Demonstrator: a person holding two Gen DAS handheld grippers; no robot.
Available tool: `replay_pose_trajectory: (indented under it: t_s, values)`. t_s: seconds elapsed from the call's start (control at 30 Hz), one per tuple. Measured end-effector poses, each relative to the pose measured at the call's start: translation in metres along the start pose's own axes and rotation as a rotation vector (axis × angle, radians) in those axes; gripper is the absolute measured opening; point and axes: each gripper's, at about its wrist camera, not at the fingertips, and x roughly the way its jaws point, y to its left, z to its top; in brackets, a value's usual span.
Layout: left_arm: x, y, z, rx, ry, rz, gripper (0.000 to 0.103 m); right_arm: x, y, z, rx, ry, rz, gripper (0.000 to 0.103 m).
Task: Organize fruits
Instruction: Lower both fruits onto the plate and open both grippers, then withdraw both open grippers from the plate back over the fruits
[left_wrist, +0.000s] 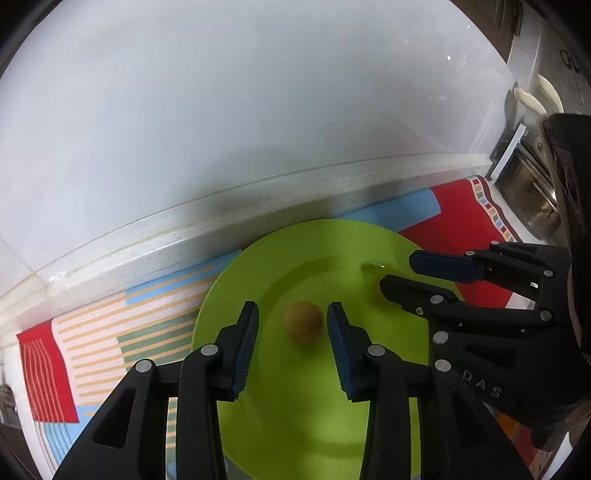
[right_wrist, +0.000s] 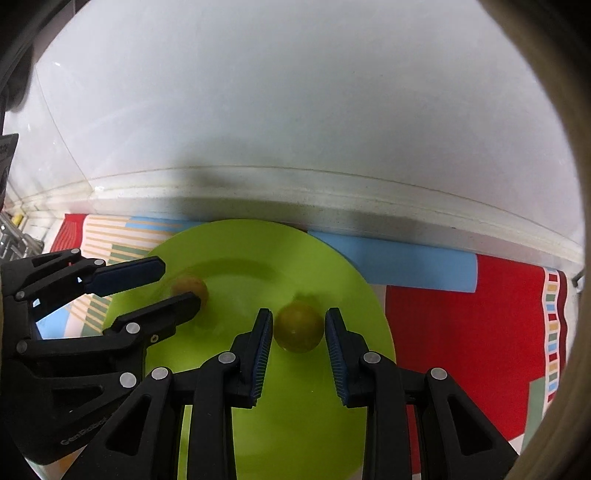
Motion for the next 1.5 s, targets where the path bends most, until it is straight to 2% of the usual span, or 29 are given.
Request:
replay_pose_trajectory:
  t_s: [0.17, 0.23, 0.4, 0.47, 0.57, 0.63, 0.8, 0.83, 0.9, 1.07, 1.23, 1.4, 1.5]
  values:
    - [-0.028, -0.003, -0.001, 0.006, -0.052, 0.038, 0.044, -0.021, 0.000, -0.006, 0.025, -0.029, 0.000, 0.031]
    - [-0.041, -0.003, -0.002, -0.005, -0.070, 0.057, 0.049, -0.033, 0.001, -0.008, 0.031, -0.052, 0.001, 0.040]
    - [-0.077, -0.007, -0.006, -0.014, -0.129, 0.104, 0.054, -0.074, 0.006, -0.017, 0.055, -0.130, -0.015, 0.041]
    - [-0.094, -0.009, -0.010, -0.016, -0.162, 0.120, 0.058, -0.090, 0.007, -0.022, 0.062, -0.162, -0.025, 0.042]
    - [-0.123, -0.013, -0.019, -0.005, -0.224, 0.146, 0.062, -0.114, 0.014, -0.026, 0.061, -0.209, -0.045, 0.050]
    - [-0.140, -0.016, -0.026, -0.006, -0.260, 0.166, 0.071, -0.132, 0.019, -0.036, 0.059, -0.245, -0.059, 0.051]
    - [-0.186, -0.024, -0.050, -0.021, -0.347, 0.199, 0.079, -0.168, 0.025, -0.052, 0.066, -0.321, -0.066, 0.052]
    - [-0.194, -0.024, -0.055, -0.029, -0.354, 0.201, 0.079, -0.172, 0.026, -0.055, 0.066, -0.335, -0.071, 0.058]
    - [-0.212, -0.026, -0.066, -0.042, -0.373, 0.187, 0.079, -0.190, 0.030, -0.063, 0.068, -0.365, -0.081, 0.062]
    - [-0.242, -0.032, -0.095, -0.038, -0.411, 0.198, 0.080, -0.229, 0.046, -0.089, 0.064, -0.430, -0.090, 0.062]
    - [-0.268, -0.035, -0.123, -0.025, -0.432, 0.177, 0.080, -0.240, 0.057, -0.116, 0.064, -0.475, -0.087, 0.062]
    - [-0.286, -0.039, -0.148, 0.016, -0.463, 0.201, 0.080, -0.260, 0.071, -0.142, 0.082, -0.506, -0.109, 0.062]
    - [-0.296, -0.040, -0.162, 0.030, -0.462, 0.182, 0.080, -0.273, 0.084, -0.156, 0.071, -0.526, -0.131, 0.062]
